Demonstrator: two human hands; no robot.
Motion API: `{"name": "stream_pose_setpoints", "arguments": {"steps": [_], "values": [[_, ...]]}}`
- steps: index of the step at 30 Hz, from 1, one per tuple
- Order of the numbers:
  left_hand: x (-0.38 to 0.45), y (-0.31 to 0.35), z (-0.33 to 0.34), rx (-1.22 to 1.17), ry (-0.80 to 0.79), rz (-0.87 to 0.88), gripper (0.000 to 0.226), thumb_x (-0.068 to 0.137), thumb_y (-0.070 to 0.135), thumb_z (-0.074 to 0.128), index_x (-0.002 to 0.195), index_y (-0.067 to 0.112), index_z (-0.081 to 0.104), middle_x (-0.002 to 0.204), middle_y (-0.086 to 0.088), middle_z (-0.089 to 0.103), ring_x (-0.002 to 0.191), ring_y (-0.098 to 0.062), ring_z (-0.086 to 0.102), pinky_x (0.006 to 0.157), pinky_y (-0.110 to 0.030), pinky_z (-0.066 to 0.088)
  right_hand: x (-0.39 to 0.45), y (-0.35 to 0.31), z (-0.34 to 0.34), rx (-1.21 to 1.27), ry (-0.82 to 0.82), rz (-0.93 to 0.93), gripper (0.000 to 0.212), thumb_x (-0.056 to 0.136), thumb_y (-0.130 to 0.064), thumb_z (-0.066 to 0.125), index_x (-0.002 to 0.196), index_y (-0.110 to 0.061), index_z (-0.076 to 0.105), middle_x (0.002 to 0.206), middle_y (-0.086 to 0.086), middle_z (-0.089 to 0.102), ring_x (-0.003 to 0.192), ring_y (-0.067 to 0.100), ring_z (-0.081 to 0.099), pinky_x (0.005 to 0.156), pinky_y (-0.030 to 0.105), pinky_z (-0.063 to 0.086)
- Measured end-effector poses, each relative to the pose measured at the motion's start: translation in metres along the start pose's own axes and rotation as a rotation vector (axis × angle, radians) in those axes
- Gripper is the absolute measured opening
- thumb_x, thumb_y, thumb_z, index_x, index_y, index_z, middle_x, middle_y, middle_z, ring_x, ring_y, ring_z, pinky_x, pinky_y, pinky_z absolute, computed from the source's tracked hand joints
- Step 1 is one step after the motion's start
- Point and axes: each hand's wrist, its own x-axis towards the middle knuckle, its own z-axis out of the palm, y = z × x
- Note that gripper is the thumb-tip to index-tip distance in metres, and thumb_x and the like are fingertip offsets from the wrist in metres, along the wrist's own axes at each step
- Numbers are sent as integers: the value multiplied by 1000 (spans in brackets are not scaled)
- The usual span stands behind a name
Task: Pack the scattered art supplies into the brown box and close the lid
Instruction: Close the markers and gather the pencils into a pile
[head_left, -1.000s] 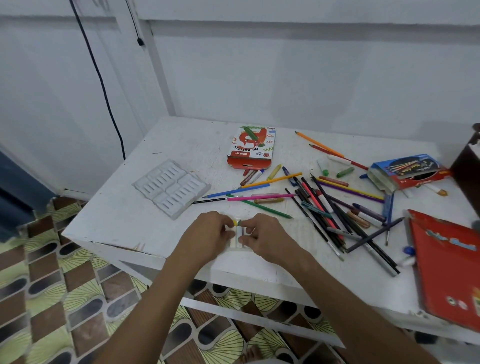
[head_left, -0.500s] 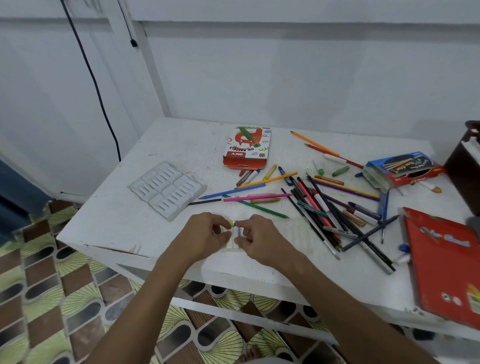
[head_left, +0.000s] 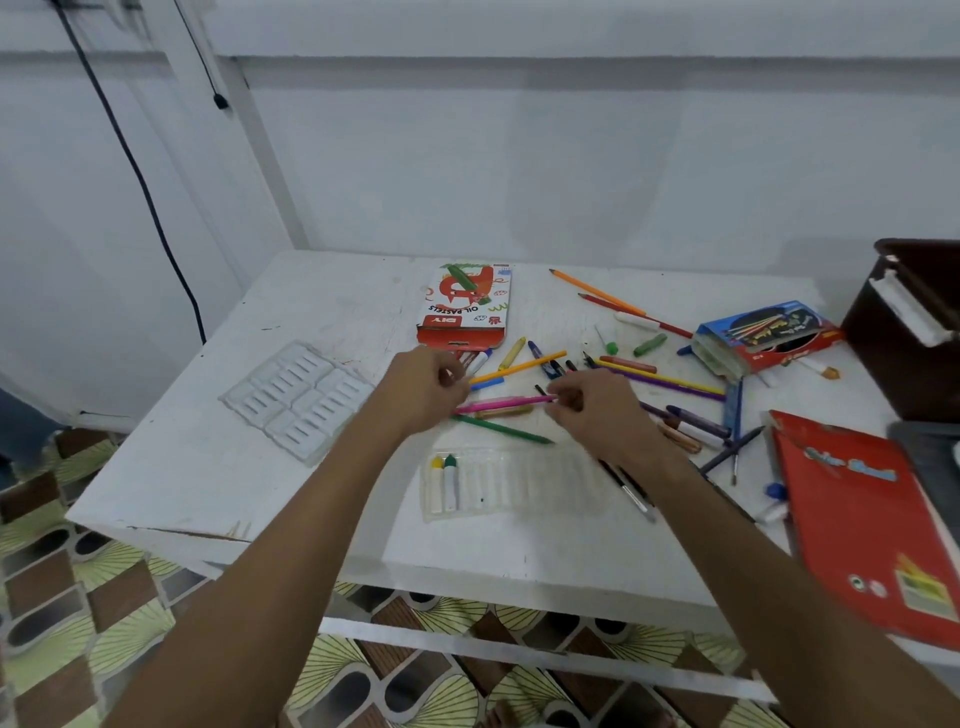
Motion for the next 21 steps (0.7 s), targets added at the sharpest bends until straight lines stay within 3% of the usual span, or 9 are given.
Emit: {"name": "stream_pose_setpoints", "arguments": {"steps": [7,12,17,21], "values": [[58,4,20,113,-9,-29,22,90,23,58,100,9,72,95,-7,69,83,-20,60,74,-29,50,7,42,-32,-189,52,140,23,86,-20,65,104,-7,71,102,11,66,82,17,57,73,21,42],[68,0,34,242,-44,-54,29,92,32,55,84,8,69,70,-4,60,65,-19,56,63,-31,50,10,52,-24,-254,-23,185,19,86,-15,63,91,2,72,92,20,70,83,28,66,79,38,55],[67,3,39,286,-16,-108,32,95,38,50,79,12,57,66,-1,50,58,-14,47,58,-30,41,17,54,-15,-353,-39,242,19,90,-17,58,87,-1,68,75,10,65,71,23,61,68,32,52],[63,10,39,297,-42,-126,26,94,38,55,90,13,63,75,-1,56,64,-14,51,61,-29,43,20,54,-12,-455,-8,260,14,91,-15,58,78,-8,59,68,5,51,63,19,51,53,27,41]]}}
